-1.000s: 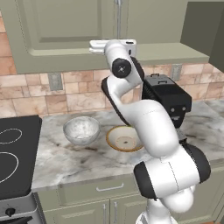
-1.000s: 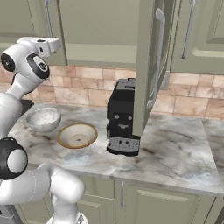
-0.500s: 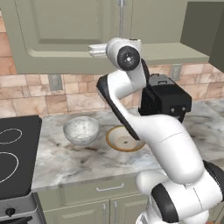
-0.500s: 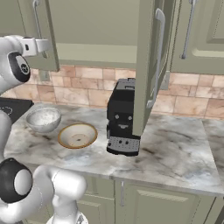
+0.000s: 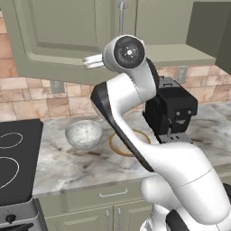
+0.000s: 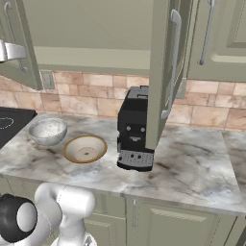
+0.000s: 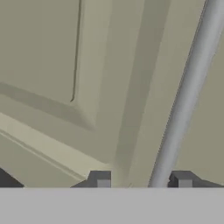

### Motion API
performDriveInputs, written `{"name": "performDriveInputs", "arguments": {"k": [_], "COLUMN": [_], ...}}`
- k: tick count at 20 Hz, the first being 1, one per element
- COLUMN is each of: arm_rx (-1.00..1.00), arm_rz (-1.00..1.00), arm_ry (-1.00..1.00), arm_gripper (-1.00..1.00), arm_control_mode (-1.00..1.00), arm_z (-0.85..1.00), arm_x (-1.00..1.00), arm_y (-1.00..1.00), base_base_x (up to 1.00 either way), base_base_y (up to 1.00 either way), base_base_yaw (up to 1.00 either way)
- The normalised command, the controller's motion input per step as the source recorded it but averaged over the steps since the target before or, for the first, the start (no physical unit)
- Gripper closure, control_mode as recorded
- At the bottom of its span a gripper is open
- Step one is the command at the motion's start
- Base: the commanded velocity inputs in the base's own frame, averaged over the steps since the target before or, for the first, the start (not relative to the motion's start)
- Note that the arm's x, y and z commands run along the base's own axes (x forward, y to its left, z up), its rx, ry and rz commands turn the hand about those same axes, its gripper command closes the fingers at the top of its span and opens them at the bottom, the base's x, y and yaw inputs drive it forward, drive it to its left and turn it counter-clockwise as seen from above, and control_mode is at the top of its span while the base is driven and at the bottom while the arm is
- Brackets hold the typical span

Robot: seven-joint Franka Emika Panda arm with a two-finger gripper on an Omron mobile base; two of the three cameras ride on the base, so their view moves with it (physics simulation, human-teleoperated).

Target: Open the cabinet. Pick the bowls from the counter and place them in the cabinet. Then close the cabinet.

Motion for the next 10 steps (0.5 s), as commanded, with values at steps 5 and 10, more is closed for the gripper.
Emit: {"name": "performDriveInputs", "arguments": {"k": [5, 10], "arm_rx": [-0.08, -0.02], "arm_rz": [0.0, 0.0], "arm_ry": [0.0, 0.0], "arm_gripper": [1.0, -1.0], "arm_control_mode": [-1.0, -1.0], "arm_z": [-0.75, -0.57], "arm_x": [-0.64, -0.21], "arm_y": [0.98, 0.47], "base_base_x": [0.0, 0.0], "base_base_y": [0.0, 0.0], "base_base_yaw": [0.0, 0.0]}}
